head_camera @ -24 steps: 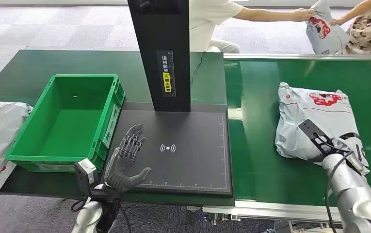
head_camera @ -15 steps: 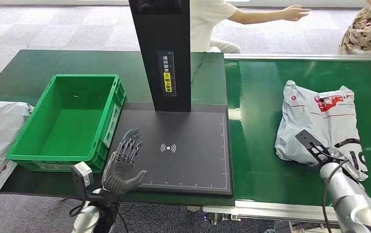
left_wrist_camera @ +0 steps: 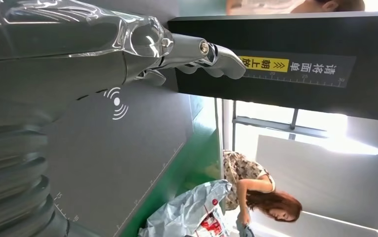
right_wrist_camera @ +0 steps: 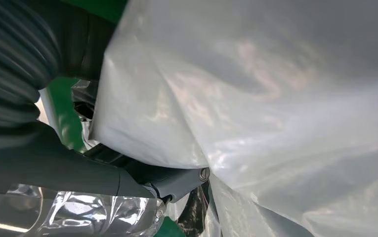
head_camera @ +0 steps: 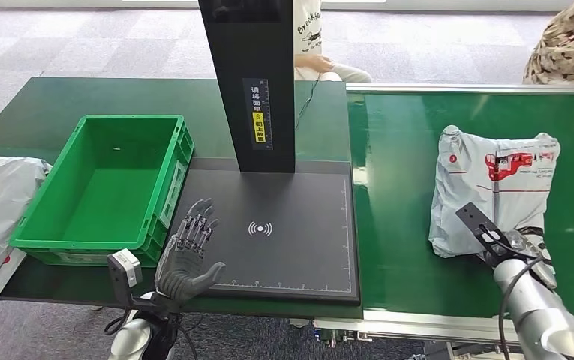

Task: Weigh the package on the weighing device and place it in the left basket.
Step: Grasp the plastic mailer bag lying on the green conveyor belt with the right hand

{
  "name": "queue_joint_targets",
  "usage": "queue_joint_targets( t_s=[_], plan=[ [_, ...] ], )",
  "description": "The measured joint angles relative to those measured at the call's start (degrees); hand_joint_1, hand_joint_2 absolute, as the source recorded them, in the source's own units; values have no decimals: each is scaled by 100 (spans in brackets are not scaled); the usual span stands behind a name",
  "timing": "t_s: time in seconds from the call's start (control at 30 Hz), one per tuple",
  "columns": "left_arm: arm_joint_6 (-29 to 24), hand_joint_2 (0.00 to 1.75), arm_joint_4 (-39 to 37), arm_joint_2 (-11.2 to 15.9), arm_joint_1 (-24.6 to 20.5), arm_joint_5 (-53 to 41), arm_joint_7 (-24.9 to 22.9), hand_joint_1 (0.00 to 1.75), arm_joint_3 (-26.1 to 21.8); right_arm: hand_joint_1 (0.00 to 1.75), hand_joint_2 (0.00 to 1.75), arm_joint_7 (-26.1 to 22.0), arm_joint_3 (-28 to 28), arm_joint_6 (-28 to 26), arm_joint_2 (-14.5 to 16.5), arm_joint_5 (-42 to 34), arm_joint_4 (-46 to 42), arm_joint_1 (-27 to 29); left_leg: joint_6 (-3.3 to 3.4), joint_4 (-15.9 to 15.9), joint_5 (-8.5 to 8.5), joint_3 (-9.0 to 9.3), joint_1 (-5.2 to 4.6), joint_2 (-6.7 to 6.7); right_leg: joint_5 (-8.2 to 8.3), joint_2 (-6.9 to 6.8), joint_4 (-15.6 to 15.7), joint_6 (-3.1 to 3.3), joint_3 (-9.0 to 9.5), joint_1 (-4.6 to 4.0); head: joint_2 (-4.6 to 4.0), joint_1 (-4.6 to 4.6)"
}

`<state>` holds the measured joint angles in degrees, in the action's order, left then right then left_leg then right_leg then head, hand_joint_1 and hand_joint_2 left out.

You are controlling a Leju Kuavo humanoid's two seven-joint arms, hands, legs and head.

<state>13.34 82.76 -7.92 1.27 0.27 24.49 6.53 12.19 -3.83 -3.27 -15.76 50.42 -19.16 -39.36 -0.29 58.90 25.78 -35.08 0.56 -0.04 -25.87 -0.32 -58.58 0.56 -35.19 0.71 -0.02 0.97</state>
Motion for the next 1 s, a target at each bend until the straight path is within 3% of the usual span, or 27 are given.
queue_joint_targets(
  t_s=[0.07, 0.2, 0.3, 0.4, 0.67, 1.0],
  plan=[
    [2, 175, 27, -10, 28, 4, -1, 0, -17, 175, 175, -418, -76, -386, 25, -75, -84, 65, 0, -1, 0, -1, 0, 0, 0, 0, 0, 0, -1, 0, 0, 1],
    [4, 175, 127, -39, 116, 11, 3, 0, -68, 175, 175, -1926, -386, -1211, 147, -618, -471, 226, 0, -1, 0, -2, 0, 0, 0, 0, -1, 0, -2, 0, 0, 0],
    [1, 175, 150, -57, 146, -2, 40, 0, -85, 175, 175, -2841, -656, -1355, 291, -1123, -913, 375, 0, -2, 0, -2, 1, -1, -1, -1, -1, 0, -2, 0, 0, 0],
    [-11, 175, 150, -67, 140, -11, 101, 0, -86, 175, 175, -3396, -817, -1326, 470, -1530, -1541, 597, 0, -2, 0, -2, 1, -2, -1, -1, -1, 0, -2, -1, 1, 1],
    [-98, 175, 145, -76, 76, -45, 296, 0, -85, 175, 175, -3984, -596, -868, 899, -1958, -3520, 1319, -1, -3, 0, -1, 1, 1, -2, 2, -1, 1, -3, -2, 0, 0],
    [-533, 175, 143, -97, -102, -50, 588, 0, -79, 175, 175, -4144, 1228, 205, 1014, -1055, -5361, 2020, -1, -4, 0, 1, 2, 6, -2, 6, -2, 2, -5, -3, 0, 0]
  ],
)
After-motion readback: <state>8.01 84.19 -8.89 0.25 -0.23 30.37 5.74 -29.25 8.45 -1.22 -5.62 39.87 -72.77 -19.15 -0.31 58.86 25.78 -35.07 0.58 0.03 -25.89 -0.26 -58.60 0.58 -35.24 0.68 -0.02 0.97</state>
